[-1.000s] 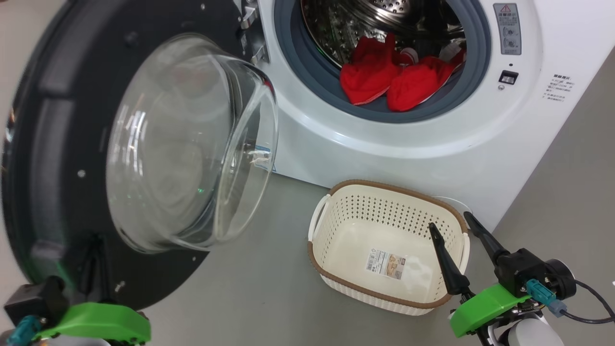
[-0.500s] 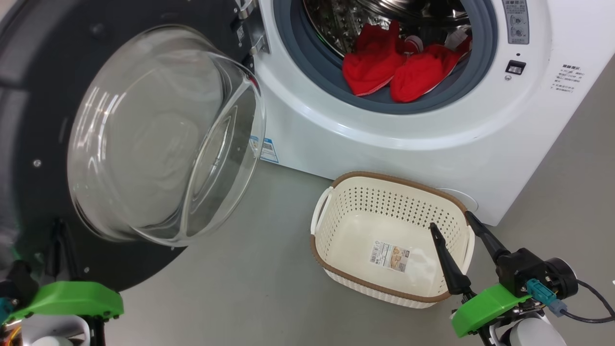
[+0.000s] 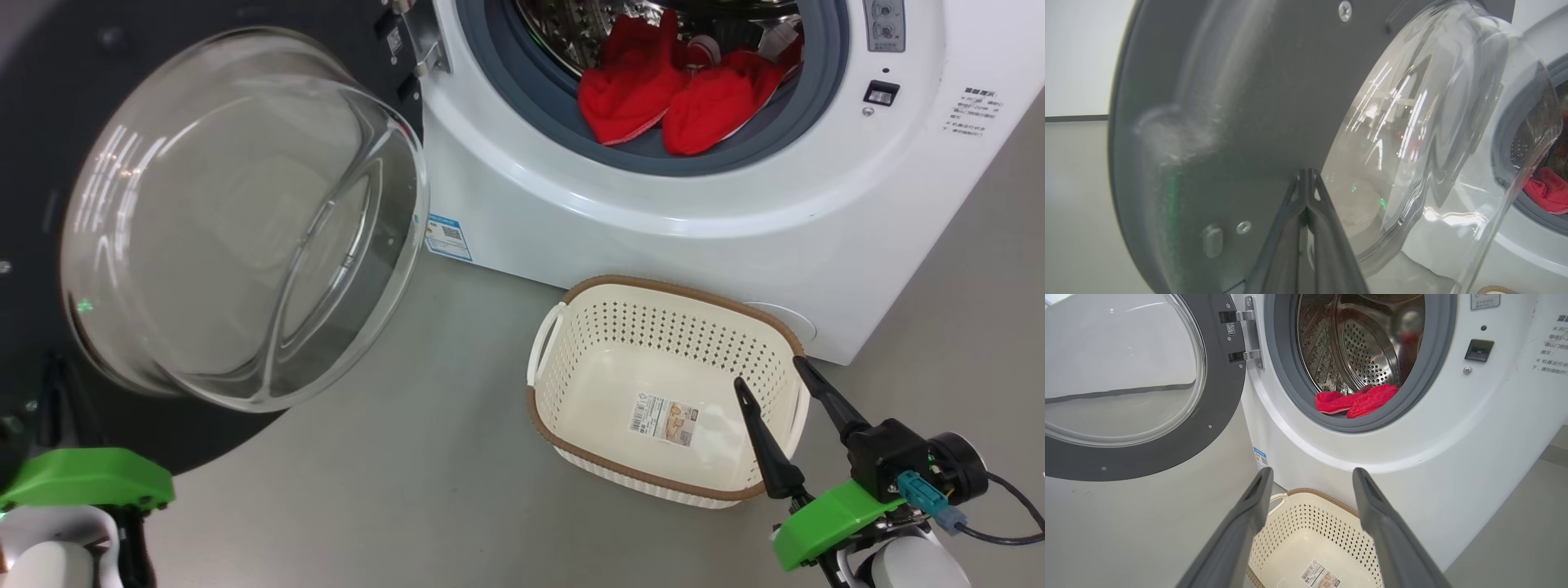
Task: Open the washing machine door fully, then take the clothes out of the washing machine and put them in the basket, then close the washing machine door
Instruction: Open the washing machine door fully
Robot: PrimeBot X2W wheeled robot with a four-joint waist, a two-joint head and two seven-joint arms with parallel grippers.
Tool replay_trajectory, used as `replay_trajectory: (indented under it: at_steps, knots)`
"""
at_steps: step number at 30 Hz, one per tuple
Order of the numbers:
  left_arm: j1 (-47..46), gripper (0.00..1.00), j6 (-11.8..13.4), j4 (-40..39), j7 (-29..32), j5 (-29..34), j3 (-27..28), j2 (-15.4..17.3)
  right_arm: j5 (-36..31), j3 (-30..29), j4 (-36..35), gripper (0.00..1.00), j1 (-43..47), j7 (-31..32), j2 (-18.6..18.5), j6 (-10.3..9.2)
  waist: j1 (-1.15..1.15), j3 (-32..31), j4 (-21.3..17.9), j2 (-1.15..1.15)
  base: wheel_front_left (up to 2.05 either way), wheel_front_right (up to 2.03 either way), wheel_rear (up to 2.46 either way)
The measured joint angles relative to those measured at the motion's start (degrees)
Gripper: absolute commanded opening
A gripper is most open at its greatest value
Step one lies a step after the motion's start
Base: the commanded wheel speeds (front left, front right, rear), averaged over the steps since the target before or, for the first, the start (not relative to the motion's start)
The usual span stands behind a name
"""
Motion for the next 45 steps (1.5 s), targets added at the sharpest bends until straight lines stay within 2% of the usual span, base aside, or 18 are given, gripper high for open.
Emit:
replay_trajectory:
  at_steps: [9, 16, 21, 22, 23, 24, 31, 38, 45]
  knots:
    - [-0.91, 0.00, -0.66, 0.63, 0.00, 1.20, 4.89, -0.73, -0.01, 0.73, 0.16, 1.00, -1.09, 0.00, -0.18, 0.00, 0.00, 0.99, -1.01, 0.00, 0.00, 0.00, 0.00]
    - [-1.29, 0.00, -2.43, 1.76, -0.02, 2.81, 8.16, -2.13, -0.08, 0.10, 0.25, 1.00, -1.10, 0.00, -0.33, 0.00, 0.00, 1.88, -1.40, 0.00, 0.00, 0.00, 0.00]
    - [-1.41, 0.00, -2.43, 1.71, -0.01, 4.59, 9.69, -2.92, -0.36, -0.60, 0.62, 1.00, -1.30, 0.00, -0.25, 0.00, 0.00, 2.09, -1.81, 0.00, 0.00, 0.00, 0.00]
    - [-1.40, 0.31, -2.43, 1.38, -0.01, 4.63, 10.05, -3.33, -0.36, -0.70, 0.68, 1.00, -1.50, 0.00, -0.25, 0.00, 0.00, 2.02, -1.95, 0.00, 0.00, 0.00, 0.00]
    - [-1.38, 0.53, -2.43, 0.92, -0.01, 4.83, 10.24, -3.63, -0.35, -0.75, 0.76, 1.00, -1.92, 0.00, -0.22, 0.00, 0.00, 1.92, -2.12, 0.00, 0.00, 0.00, 0.00]
    - [-1.32, 0.99, -2.44, 0.20, -0.01, 5.32, 10.29, -3.83, -0.34, -0.77, 0.74, 1.00, -2.24, 0.00, -0.19, 0.00, 0.00, 1.80, -2.33, 0.00, 0.00, 0.00, 0.00]
    - [-0.40, 1.00, -2.43, -7.46, -0.01, 8.05, 10.63, -5.22, -0.29, -1.40, 0.47, 1.00, -2.33, 0.00, 0.22, 0.00, 0.00, 0.52, -4.12, 0.00, 0.00, 0.00, 0.00]
    - [1.53, 1.00, -2.92, -14.26, -0.10, 9.49, 10.46, -5.02, 0.09, -3.26, -0.76, 1.00, -2.30, 0.00, 1.13, 0.00, 0.00, -1.24, -6.45, 0.00, 0.00, 0.00, 0.00]
    - [3.61, 1.00, -3.53, -24.73, 1.35, 10.79, 8.05, -3.85, 0.10, -5.12, -2.59, 1.00, -1.81, 0.00, 1.94, 0.00, 0.00, -3.57, -10.43, 0.00, 0.00, 0.00, 0.00]
